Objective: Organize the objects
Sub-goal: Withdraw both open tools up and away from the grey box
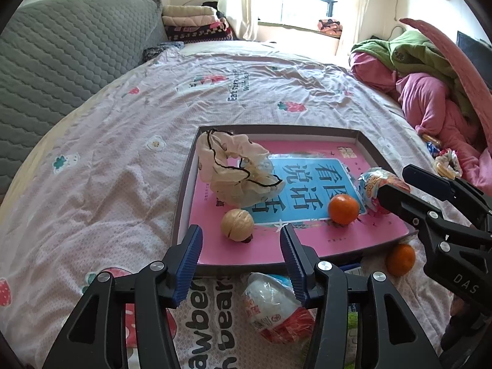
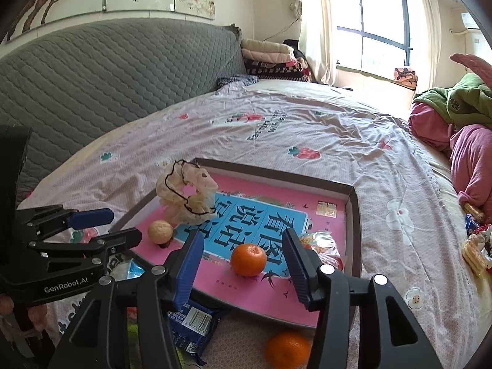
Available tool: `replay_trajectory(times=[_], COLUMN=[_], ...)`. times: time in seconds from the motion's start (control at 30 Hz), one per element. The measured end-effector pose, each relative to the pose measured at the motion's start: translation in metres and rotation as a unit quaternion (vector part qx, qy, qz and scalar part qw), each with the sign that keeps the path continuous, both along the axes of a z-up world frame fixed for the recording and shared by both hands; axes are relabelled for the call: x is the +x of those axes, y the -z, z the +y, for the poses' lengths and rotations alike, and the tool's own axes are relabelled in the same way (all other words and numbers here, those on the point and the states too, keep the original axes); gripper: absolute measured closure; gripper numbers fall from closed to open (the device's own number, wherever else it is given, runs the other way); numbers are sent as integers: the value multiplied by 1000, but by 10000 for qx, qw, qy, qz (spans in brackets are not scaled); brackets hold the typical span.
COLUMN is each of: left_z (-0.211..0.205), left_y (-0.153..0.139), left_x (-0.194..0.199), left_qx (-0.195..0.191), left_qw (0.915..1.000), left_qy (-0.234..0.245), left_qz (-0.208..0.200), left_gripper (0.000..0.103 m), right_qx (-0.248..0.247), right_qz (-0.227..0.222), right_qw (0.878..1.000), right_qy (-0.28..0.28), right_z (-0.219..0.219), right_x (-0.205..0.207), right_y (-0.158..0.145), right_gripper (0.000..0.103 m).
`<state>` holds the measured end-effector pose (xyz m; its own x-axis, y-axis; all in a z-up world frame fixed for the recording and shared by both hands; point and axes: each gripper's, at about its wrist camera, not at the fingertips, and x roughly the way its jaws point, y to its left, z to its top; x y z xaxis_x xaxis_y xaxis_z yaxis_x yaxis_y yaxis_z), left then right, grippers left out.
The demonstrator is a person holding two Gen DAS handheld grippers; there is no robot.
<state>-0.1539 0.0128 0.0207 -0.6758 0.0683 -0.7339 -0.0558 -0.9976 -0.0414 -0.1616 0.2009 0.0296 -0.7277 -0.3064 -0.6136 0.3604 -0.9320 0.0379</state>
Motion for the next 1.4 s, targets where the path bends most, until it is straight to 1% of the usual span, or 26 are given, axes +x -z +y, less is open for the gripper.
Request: replay_trajectory(times=[0.17, 0.4, 0.67, 0.87, 1.13, 1.27, 1.4], left_z=[0, 1, 7, 7, 7, 6, 5], left_y=[-7, -12, -16, -21, -23, -25, -27], left_x=[8, 17, 28, 38, 48, 53, 58], left_qx=[47, 23, -27, 50, 16, 7, 8], left_qw=[9999, 9999, 9998, 9997, 9997, 9997, 9997], left_qy=[1, -2, 27, -14, 4, -1, -34], left_qz=[113, 152, 196, 254, 255, 256, 254], left_gripper=[46, 45, 45, 45, 45, 45, 45], right_qx=[-132, -244, -356, -436, -273, -304, -312], right_qz=[120, 350, 490, 486, 758, 811, 846], right_qw=[9998, 9990, 9981, 9979, 9967, 9962, 9958], right_qy=[51, 112, 68, -53, -23, -49, -148], right_z=[5, 10, 13, 12, 7, 5, 2], right_x=[4, 16, 28, 39, 59, 68, 77], right_y=[-8, -19, -29, -30, -31, -29, -26], right_gripper=[47, 46, 46, 45, 45, 45, 41])
